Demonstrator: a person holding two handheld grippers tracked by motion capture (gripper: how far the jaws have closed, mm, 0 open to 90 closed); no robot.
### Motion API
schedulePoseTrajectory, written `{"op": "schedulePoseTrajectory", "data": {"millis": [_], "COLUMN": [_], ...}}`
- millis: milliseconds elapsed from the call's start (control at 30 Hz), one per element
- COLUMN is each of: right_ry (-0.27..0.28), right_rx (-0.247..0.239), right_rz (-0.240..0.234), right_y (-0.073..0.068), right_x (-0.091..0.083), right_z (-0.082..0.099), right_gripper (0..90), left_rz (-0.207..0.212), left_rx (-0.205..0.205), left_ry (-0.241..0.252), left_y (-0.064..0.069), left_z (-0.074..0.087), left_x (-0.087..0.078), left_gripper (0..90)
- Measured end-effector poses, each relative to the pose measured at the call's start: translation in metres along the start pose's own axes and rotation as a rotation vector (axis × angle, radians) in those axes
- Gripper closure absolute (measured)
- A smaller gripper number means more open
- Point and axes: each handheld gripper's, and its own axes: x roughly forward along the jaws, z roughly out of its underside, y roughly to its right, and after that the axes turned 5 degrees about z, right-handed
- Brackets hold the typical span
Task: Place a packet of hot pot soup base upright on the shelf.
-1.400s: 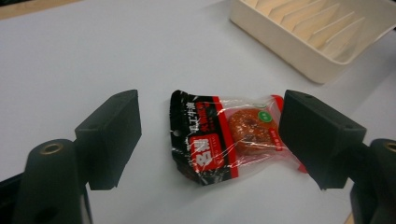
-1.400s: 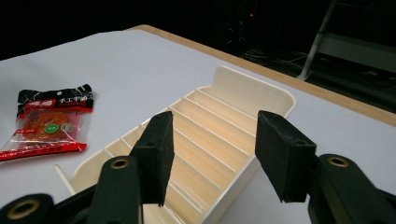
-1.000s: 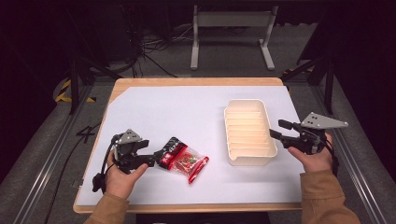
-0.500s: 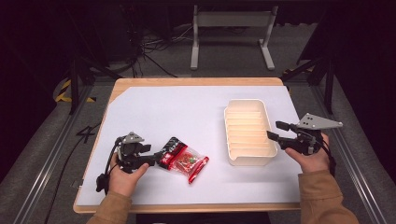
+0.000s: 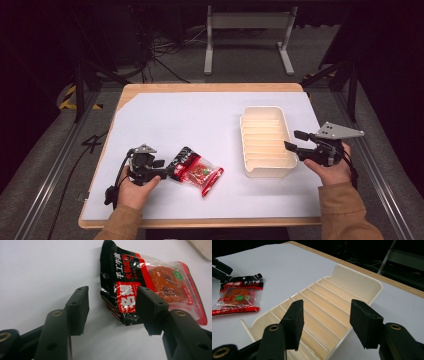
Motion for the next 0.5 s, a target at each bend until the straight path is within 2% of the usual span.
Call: {"op": "schedulePoseTrajectory", "data": {"millis": [67, 233, 267, 367, 500], "right_ry": [-0.001, -0.007, -0.007, -0.009, -0.009], "right_rx": [-0.002, -0.004, -0.004, -0.005, -0.006], "right_rz": [0.001, 0.000, 0.000, 0.001, 0.002], "right_y": [0.000, -0.001, -0.001, -0.001, -0.002], "right_x": [0.000, 0.001, 0.001, 0.002, 0.002], "right_z": [0.000, 0.000, 0.000, 0.000, 0.000], "right_gripper": [44.7, 44.2, 44.2, 44.1, 44.0], "left_rz": [0.016, 0.022, 0.032, 0.026, -0.022], "left_rx": [-0.007, -0.014, -0.019, -0.011, 0.020], "left_ry": [-0.014, -0.054, -0.074, -0.095, -0.098], "left_y": [0.000, -0.002, -0.003, -0.001, 0.002], "left_z": [0.000, 0.001, 0.001, 0.001, 0.001], "left_x": [0.001, 0.005, 0.007, 0.010, 0.011], "left_gripper": [48.7, 53.8, 53.8, 58.9, 75.1]}}
